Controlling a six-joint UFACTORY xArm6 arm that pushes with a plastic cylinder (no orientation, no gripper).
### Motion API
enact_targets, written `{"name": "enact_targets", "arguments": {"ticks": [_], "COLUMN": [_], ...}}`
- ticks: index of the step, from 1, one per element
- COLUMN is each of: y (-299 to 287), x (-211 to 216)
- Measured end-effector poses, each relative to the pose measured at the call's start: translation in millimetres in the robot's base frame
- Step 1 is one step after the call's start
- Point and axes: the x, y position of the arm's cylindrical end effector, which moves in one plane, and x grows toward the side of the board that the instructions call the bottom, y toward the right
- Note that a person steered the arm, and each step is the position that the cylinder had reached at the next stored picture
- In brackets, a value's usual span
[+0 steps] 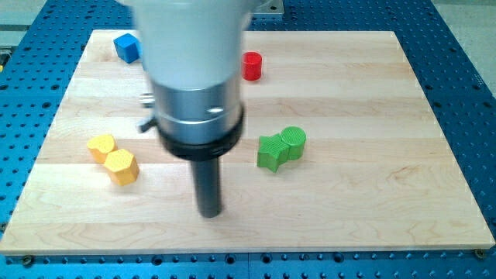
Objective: Separate the green circle from the green star
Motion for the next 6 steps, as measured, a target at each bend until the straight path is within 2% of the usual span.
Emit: {"name": "enact_targets", "arguments": {"ticks": [1, 2, 3, 4, 5, 6], "y": [62.6, 169.8, 225.5, 260.3, 209.9, 156.1], "x": [1.6, -8.3, -13.4, -77.2, -111.1, -97.1]}}
